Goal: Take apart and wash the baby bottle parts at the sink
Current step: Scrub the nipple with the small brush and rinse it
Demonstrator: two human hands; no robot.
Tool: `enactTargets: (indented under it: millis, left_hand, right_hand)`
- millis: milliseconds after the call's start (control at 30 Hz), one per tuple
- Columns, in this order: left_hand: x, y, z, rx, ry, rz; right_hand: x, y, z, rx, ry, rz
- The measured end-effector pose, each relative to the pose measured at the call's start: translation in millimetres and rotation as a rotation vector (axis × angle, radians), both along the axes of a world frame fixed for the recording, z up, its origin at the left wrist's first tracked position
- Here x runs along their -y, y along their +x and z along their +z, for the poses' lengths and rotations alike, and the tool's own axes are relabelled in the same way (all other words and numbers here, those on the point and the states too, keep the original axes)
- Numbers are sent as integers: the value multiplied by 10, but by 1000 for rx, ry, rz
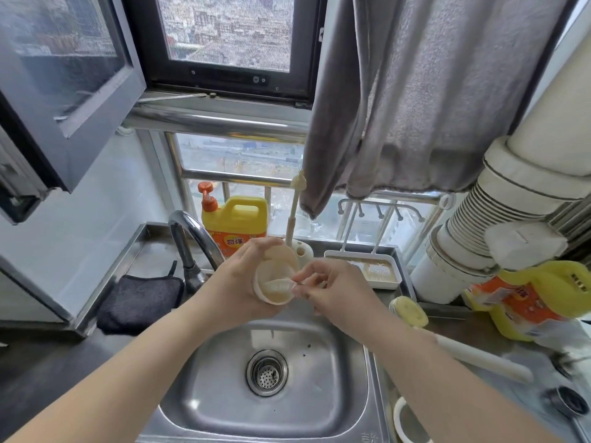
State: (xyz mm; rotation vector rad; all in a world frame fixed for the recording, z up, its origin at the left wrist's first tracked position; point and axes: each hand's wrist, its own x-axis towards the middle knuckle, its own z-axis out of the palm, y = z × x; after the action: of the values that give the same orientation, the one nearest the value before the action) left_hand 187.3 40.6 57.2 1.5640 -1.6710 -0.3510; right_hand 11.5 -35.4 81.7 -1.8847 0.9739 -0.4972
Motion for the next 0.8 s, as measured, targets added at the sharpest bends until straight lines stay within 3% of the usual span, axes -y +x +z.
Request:
enactTargets:
  millis: [100,367,433,533,600,667,733,800]
  left_hand:
    - [-26,-14,8,-62,78,-17]
    - [-48,-29,-15,-153,187,-72]
    - [-33,-22,-11,-115,163,-75]
    - [-6,-4,-20,9,109,-77]
    - [6,18,-20,66,105,-94]
    - [11,39,-29,133,149,-123]
    - [14,51,-44,172,215,-137]
    - [28,48,-9,91,253,-128]
  right_hand:
    - [-54,-20,-6,-83,-109,37]
    - [-131,-73,-16,-145,-87,92]
    - [-132,-81,1,-142,8,134]
    - [-115,-107,23,45,407,226]
    - [-101,-140,0,94,491,272]
    - [-49,-162,-59,-67,282,308]
    - [7,-173,-82,-306,-55,340]
    - [72,-175,-90,-411,-451,386]
